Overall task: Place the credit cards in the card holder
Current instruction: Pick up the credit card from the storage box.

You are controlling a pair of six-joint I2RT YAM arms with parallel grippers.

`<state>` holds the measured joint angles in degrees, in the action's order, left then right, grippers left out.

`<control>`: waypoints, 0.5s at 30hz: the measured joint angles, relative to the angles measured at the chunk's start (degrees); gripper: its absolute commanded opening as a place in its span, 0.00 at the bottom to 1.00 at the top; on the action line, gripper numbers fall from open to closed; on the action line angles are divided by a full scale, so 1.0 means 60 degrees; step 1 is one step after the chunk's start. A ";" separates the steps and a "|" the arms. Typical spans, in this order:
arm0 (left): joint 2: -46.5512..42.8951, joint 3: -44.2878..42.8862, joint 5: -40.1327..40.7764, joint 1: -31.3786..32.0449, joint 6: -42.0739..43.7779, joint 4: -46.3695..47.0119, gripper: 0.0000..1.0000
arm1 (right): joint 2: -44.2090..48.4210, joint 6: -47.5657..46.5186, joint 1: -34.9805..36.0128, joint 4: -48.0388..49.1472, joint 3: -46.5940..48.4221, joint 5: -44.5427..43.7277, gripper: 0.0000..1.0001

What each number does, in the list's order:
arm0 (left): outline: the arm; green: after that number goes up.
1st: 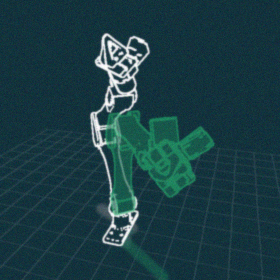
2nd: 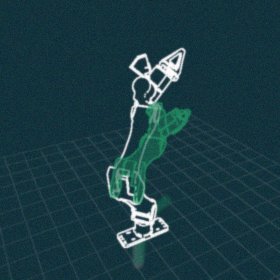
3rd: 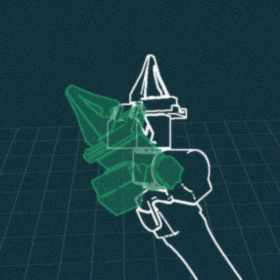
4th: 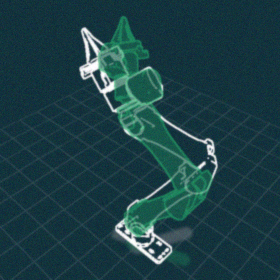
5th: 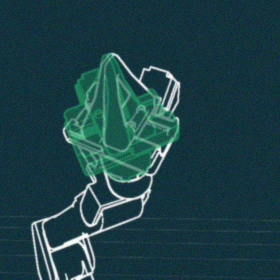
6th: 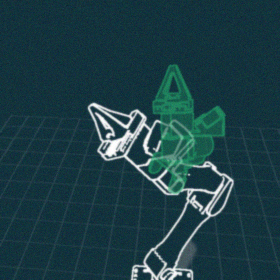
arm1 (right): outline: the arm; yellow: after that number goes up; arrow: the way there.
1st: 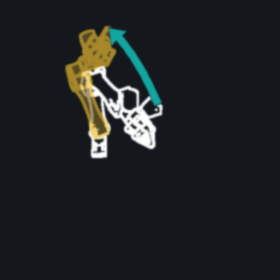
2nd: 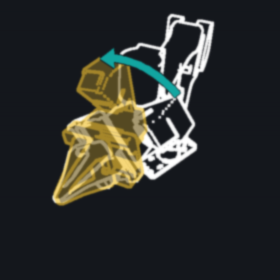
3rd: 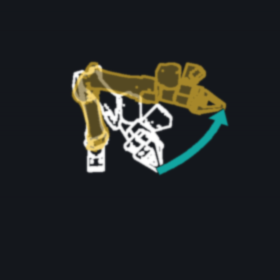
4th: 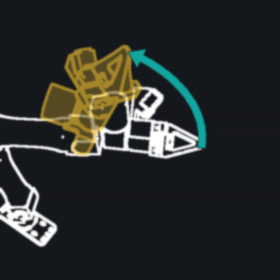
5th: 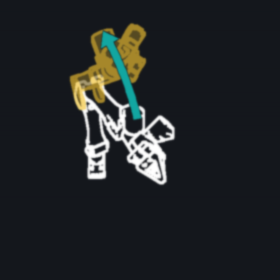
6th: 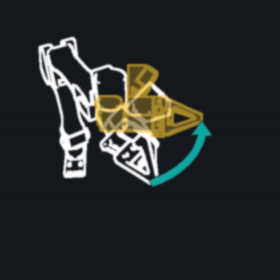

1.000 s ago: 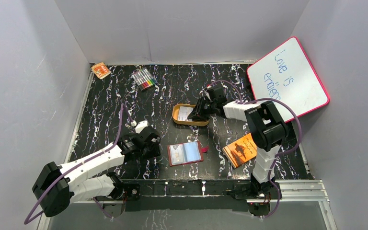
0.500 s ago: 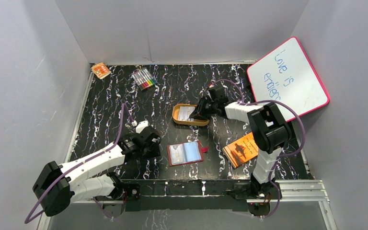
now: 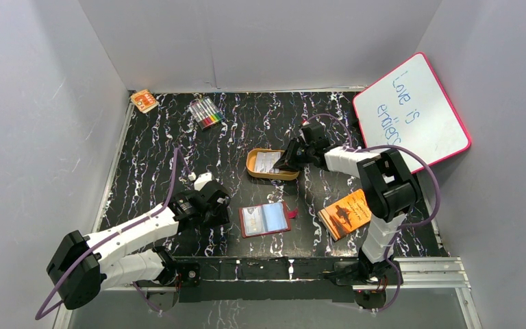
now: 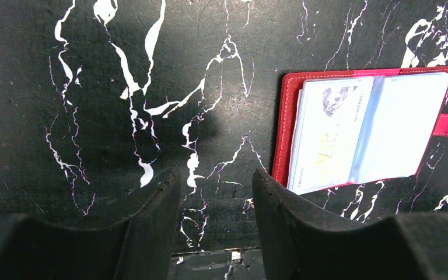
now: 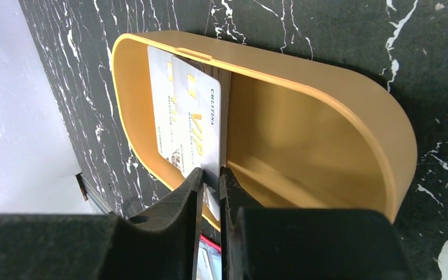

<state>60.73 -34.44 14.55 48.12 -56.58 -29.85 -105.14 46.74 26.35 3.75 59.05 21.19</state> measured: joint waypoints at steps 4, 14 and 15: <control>0.0000 0.0000 0.0000 0.0000 0.0000 0.0000 0.46 | 0.0073 0.0011 -0.0022 0.0007 -0.0004 0.0015 0.14; -0.0036 0.0000 0.0000 0.0000 -0.0015 0.0000 0.45 | 0.0382 0.0251 -0.0025 0.0204 -0.0102 0.0255 0.00; -0.0051 0.0000 -0.0004 0.0000 -0.0015 0.0004 0.45 | 0.0452 0.0291 -0.0025 0.0142 -0.0142 0.0248 0.00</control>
<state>60.42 -34.44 14.52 48.12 -56.66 -29.82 -102.43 48.49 26.20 4.60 58.19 22.68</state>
